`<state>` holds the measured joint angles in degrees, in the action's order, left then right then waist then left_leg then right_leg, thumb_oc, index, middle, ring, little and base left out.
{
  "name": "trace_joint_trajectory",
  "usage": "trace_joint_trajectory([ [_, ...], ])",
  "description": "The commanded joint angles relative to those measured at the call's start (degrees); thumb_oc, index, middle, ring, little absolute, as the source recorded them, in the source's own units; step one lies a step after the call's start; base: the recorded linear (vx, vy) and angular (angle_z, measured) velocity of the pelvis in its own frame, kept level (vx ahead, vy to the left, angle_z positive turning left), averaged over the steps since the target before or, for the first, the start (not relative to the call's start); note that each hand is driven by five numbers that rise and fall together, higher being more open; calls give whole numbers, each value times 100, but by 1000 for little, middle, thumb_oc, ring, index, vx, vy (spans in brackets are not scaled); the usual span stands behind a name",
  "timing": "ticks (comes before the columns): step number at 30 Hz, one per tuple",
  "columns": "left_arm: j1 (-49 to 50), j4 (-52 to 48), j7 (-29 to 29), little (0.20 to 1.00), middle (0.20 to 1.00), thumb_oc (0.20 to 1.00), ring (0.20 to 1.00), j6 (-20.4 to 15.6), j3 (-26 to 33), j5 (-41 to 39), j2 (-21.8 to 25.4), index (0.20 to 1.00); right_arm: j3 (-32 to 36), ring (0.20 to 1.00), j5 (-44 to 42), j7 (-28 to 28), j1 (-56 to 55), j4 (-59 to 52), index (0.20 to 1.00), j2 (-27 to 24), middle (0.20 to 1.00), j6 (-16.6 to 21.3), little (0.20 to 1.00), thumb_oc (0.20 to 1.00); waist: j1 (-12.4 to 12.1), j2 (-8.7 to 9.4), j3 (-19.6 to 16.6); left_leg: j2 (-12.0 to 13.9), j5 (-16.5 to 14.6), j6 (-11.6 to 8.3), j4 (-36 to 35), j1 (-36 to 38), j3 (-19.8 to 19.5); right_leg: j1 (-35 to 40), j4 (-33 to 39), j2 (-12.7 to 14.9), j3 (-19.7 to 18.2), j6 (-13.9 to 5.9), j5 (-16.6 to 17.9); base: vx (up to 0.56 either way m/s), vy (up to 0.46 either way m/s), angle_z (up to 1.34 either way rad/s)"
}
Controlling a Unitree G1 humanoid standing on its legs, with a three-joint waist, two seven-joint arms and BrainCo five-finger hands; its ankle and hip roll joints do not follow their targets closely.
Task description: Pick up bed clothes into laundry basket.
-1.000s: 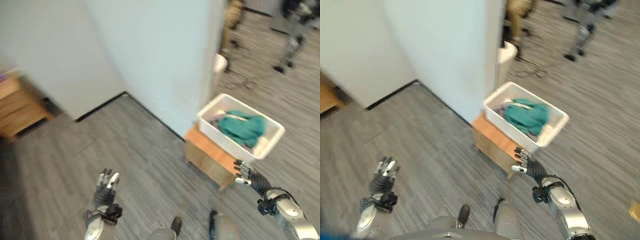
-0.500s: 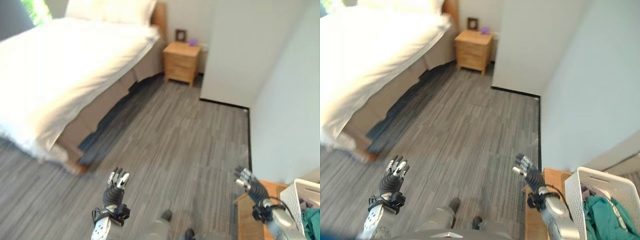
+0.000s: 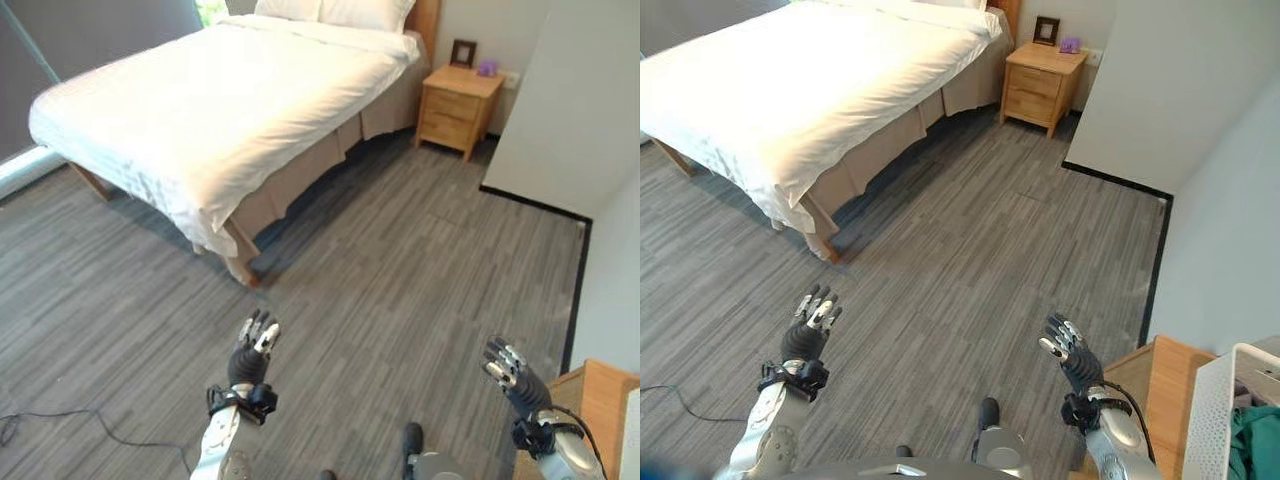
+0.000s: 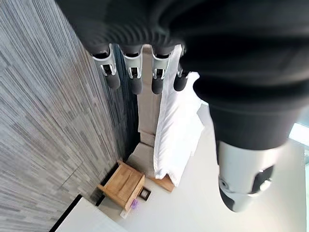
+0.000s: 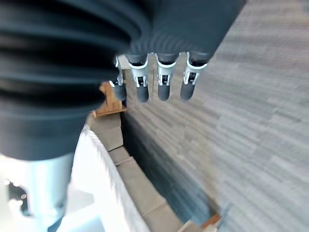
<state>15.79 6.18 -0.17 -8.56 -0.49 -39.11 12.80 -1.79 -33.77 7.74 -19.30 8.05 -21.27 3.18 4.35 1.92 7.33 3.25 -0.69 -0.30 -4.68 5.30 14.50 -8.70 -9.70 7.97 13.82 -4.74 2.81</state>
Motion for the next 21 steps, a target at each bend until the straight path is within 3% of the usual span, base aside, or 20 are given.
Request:
trace_joint_trajectory([
  [1,-178,-224,16,1000,1000,1000,1000,-213,96,125,194,1000,-76,1000,7,41,326,-105,1000,90,1000,236,1000,1000,-55,12,-134,-11,170,-137,21,-188,-293,869,743,-68,-78,-212,-121,13,53,3],
  [5,-189,-156,126,1000,1000,1000,1000,-253,142,-67,75,1000,-170,1000,117,-25,450,-46,1000,82,1000,243,1000,1000,-142,59,-163,-56,160,-102,25,-164,-352,910,727,-54,-88,-235,-121,6,22,1],
  [13,-245,-61,277,1000,1000,1000,1000,-229,-11,387,203,1000,-371,1000,638,-337,833,36,1000,8,1000,293,1000,1000,-330,101,-242,-109,125,-65,40,-113,-459,1035,766,-32,-34,-265,-114,5,7,5],
  [21,-153,-34,305,1000,1000,1000,1000,-230,41,543,198,1000,-427,1000,837,-400,864,-40,1000,8,1000,297,1000,1000,-368,107,-275,-127,113,-53,20,-66,-486,1114,839,-54,-18,-282,-111,1,1,1],
])
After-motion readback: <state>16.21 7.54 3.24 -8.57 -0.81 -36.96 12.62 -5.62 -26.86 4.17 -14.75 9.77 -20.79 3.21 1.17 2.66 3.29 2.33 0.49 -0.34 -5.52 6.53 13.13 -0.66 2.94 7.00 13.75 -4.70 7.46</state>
